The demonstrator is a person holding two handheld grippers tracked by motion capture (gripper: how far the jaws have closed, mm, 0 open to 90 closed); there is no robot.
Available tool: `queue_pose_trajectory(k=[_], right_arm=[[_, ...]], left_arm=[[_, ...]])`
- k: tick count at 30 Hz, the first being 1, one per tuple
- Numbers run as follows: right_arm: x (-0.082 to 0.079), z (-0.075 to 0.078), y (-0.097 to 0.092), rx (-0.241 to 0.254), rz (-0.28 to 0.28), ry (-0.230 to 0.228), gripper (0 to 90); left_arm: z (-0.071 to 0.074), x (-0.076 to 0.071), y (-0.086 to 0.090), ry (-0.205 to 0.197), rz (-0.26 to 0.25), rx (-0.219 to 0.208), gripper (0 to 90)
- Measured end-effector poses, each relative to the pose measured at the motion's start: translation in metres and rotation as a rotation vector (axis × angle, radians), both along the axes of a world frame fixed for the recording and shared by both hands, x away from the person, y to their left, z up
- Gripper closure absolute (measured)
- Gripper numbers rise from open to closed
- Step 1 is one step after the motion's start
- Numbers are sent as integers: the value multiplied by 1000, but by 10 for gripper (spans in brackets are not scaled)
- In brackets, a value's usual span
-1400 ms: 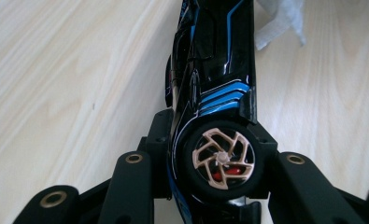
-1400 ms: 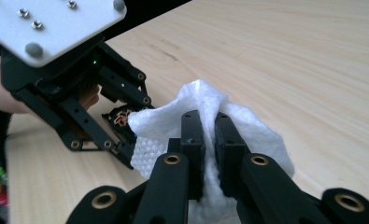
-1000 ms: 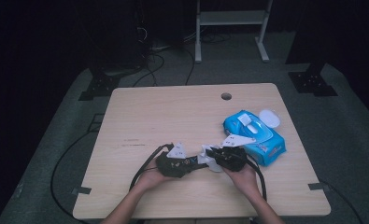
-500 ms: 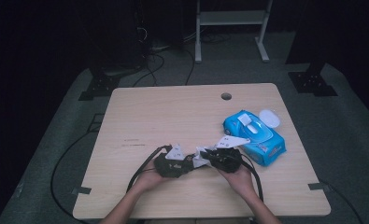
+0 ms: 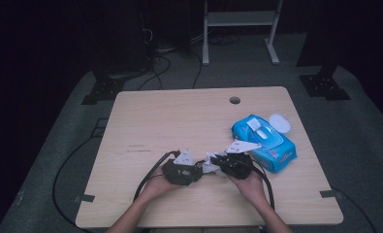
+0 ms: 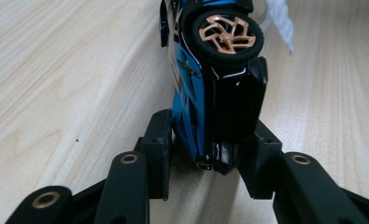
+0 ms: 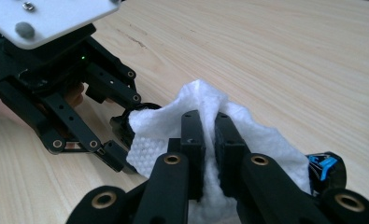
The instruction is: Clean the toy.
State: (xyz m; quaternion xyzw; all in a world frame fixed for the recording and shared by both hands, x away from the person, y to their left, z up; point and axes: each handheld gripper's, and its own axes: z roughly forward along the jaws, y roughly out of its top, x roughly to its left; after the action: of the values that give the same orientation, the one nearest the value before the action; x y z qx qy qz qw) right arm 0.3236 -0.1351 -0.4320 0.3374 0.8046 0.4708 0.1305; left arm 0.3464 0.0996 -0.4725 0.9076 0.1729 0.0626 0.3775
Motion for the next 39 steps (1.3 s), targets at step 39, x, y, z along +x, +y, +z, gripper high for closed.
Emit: queue_pose_trajectory(k=[39], right_arm=[[1, 4, 4, -31, -14, -20, 839]], left_arm=[[-1, -7, -13, -139, 34, -41, 660]])
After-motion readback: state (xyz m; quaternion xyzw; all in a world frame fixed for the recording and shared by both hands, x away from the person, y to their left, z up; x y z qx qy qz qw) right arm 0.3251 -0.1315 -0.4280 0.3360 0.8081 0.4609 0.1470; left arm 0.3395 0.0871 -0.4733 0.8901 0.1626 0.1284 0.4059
